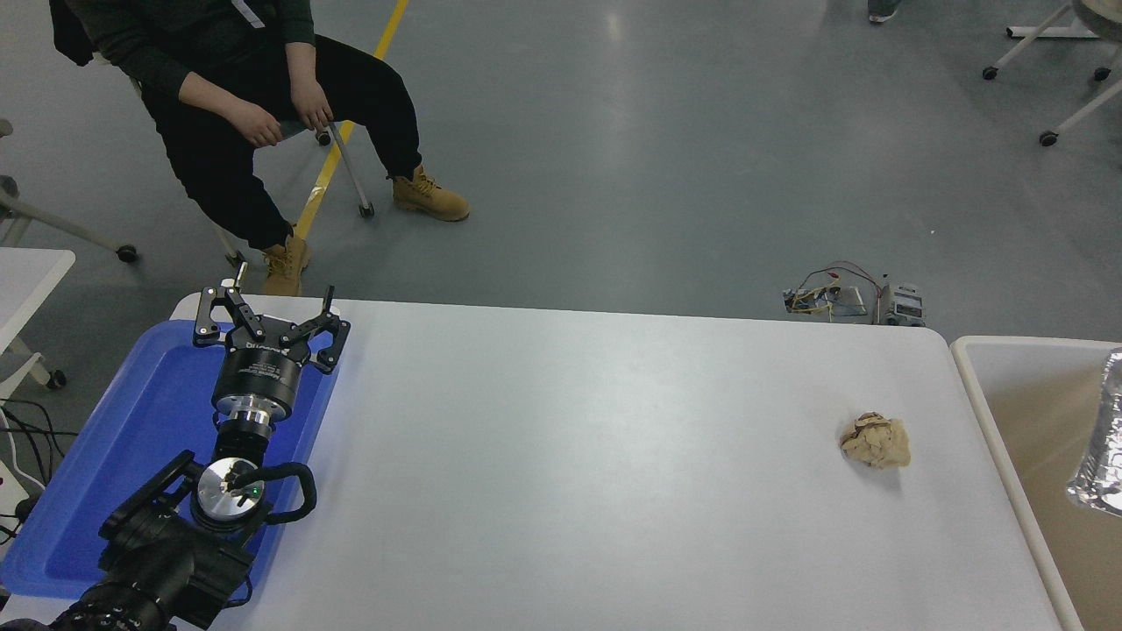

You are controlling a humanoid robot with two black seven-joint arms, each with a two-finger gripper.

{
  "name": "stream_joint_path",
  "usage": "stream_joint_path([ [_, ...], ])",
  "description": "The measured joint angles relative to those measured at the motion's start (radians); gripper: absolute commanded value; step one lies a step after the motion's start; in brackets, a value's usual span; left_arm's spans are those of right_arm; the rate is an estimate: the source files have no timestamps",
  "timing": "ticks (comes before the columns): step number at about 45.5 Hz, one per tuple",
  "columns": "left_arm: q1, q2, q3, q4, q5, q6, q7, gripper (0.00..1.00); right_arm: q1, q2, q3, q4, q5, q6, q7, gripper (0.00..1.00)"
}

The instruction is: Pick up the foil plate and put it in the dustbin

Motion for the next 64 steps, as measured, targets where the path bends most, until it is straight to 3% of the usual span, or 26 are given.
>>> stream_joint_path([
  [24, 0.000, 0.000, 0.000, 0.000, 0.000, 0.000, 0.000, 1.00, -0.079, 0.052, 0.049, -0.052, 0.001, -0.060, -0.005, 0.00],
  [26, 0.000, 0.000, 0.000, 0.000, 0.000, 0.000, 0.000, 1.00, -0.081, 0.054, 0.051, -0.054, 0.001, -0.062, -0.005, 0.10],
  [30, 0.000, 0.000, 0.000, 0.000, 0.000, 0.000, 0.000, 1.00, -0.085, 0.056, 0.055, -0.055, 0.001, -0.065, -0.005, 0.47],
  [37, 0.000, 0.000, 0.000, 0.000, 0.000, 0.000, 0.000, 1.00, -0.088, 0.059, 0.061, -0.057, 0.001, -0.093, -0.006, 0.99],
  [64, 0.000, 0.000, 0.000, 0.000, 0.000, 0.000, 0.000, 1.00, -0.062, 0.056, 0.067, -0.049, 0.002, -0.175, -0.003, 1.00],
])
